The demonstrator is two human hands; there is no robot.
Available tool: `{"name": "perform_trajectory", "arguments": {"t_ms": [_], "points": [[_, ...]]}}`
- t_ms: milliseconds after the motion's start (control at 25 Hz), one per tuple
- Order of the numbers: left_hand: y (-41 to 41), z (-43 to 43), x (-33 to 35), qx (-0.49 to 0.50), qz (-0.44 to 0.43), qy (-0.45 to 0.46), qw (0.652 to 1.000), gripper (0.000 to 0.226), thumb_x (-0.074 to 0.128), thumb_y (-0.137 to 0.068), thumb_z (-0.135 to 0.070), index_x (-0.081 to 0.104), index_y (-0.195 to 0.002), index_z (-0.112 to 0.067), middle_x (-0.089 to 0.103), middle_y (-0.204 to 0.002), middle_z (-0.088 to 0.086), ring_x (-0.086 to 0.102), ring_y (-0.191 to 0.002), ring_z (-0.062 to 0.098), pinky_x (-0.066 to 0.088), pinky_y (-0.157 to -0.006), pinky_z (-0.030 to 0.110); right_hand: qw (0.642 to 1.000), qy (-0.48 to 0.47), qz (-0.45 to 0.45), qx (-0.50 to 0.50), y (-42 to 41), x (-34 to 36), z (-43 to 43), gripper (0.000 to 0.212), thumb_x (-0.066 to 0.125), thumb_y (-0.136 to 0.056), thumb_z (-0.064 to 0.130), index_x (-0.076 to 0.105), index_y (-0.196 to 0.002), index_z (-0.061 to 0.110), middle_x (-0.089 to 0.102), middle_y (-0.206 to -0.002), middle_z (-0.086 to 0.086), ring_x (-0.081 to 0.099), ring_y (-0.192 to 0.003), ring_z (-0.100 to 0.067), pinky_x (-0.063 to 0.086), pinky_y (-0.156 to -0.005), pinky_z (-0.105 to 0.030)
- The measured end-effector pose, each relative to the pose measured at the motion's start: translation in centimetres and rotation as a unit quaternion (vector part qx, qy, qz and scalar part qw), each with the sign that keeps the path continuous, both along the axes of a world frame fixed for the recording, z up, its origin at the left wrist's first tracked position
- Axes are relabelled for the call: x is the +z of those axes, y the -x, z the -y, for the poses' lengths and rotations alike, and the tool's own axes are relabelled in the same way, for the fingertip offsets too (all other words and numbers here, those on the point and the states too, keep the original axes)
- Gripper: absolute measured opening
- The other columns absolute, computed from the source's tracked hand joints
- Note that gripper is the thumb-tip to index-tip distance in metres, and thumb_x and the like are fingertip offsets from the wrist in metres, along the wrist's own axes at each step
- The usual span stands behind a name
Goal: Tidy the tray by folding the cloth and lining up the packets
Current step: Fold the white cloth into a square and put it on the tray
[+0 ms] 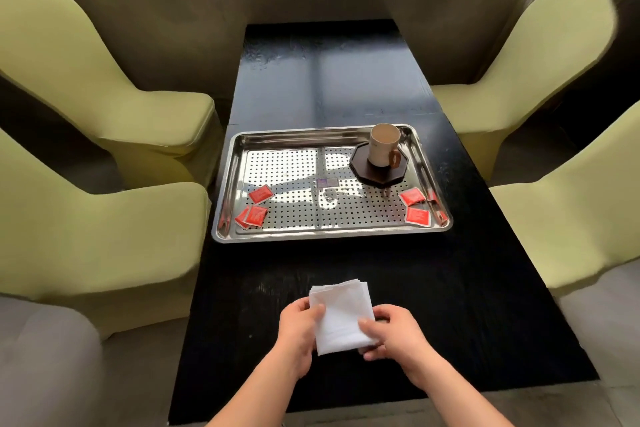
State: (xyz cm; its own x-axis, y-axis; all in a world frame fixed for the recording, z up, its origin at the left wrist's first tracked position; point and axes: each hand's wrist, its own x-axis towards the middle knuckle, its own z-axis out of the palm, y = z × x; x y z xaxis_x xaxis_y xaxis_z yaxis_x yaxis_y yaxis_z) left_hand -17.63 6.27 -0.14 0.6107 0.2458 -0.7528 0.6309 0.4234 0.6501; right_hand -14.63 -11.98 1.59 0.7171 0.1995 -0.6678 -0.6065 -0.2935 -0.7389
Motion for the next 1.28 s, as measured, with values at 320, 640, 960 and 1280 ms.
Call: {"name": "perform_trajectory", "arguments": {"t_ms": [320,640,960,1280], "points": [[1.2,-5.2,2.2,-0.012,0.028,-0.021,0.999,0.016,0.059,-0.089,-0.002,0.072,-0.096,-0.007,0.078,-0.088,0.012,0.075,-0.082,0.031,0.063,-0.064,0.042,0.999,-0.001,0.038,-0.037,2.1,1.5,-5.3,0.014,0.066,-0.093,0.01,0.071,-0.106,0.009,0.075,-0.093,-0.018,0.074,-0.069,-0.028,0.06,-0.061,-0.035],[-3.8,-5.7,2.5,0.06,0.028,-0.019,0.998,0.014,0.058,-0.093,-0.007,0.072,-0.093,-0.007,0.079,-0.085,0.012,0.076,-0.077,0.03,0.063,-0.064,0.044,0.998,-0.041,0.03,-0.024,-4.8,1.1,-6.6,0.015,0.069,-0.091,0.01,0.07,-0.105,0.007,0.073,-0.098,-0.019,0.073,-0.068,-0.028,0.06,-0.06,-0.036],[-11.1,-4.7,2.3,0.217,-0.018,0.044,0.975,0.025,0.054,-0.099,-0.023,0.064,-0.107,-0.001,0.076,-0.09,0.02,0.076,-0.068,0.03,0.058,-0.053,0.034,0.996,-0.087,-0.02,0.014,-15.3,0.7,-6.1,0.017,0.067,-0.092,0.006,0.067,-0.109,0.003,0.071,-0.107,-0.023,0.073,-0.082,-0.033,0.061,-0.063,-0.037],[-15.9,-8.6,-0.3,0.29,-0.112,0.049,0.949,0.032,0.064,-0.095,-0.026,0.05,-0.117,-0.008,0.06,-0.11,0.025,0.067,-0.095,0.044,0.059,-0.075,0.051,0.995,-0.094,-0.022,-0.002,-22.8,0.9,-10.6,0.016,0.064,-0.094,0.005,0.064,-0.109,-0.002,0.068,-0.111,-0.028,0.072,-0.083,-0.037,0.062,-0.061,-0.034]]}}
